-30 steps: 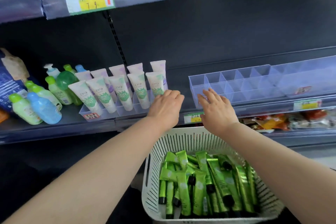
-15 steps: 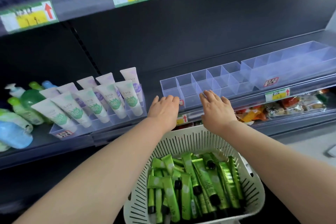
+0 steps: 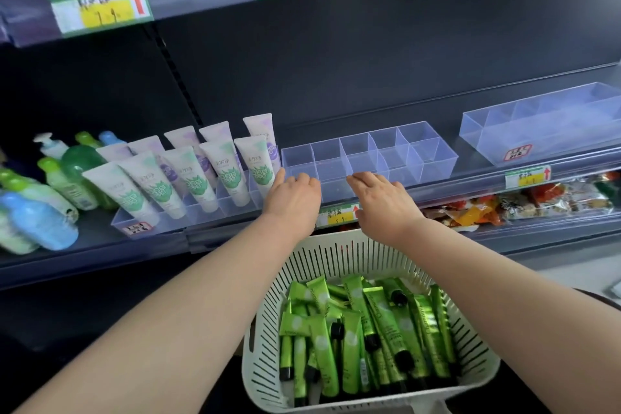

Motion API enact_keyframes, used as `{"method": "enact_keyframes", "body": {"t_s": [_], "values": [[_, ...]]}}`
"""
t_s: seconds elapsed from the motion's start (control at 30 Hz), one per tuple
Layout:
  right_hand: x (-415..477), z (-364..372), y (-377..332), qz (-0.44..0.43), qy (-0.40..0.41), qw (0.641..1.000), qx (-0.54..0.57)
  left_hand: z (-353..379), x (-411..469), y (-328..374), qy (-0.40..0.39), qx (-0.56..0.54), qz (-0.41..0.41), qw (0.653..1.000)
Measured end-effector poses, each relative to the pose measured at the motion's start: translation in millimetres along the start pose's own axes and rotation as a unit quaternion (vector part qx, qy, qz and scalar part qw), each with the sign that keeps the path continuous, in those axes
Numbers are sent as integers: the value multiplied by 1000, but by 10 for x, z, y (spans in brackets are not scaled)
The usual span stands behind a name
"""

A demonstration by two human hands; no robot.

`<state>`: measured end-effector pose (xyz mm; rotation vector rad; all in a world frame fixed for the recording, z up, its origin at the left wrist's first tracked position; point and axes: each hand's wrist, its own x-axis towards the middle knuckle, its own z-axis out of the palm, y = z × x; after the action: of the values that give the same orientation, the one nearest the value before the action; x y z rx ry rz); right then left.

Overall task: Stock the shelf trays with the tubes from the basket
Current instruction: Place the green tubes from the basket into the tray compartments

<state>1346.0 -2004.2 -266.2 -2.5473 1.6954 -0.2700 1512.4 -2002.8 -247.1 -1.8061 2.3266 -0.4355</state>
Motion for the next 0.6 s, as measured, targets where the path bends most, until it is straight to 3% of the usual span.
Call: {"method": "enact_keyframes", "body": {"t_s": [0.13,0.4,0.6], "values": [[-152,111,10,-25,32,999,1,125,-158,41,67,-72,71,993],[-322,641,335,-45,-124,991,33,898,-607,323,-100,-171,21,980],[-148,862,439,-77,-211,974,29,1124,-578,466,-129,-231,-41,963]]}}
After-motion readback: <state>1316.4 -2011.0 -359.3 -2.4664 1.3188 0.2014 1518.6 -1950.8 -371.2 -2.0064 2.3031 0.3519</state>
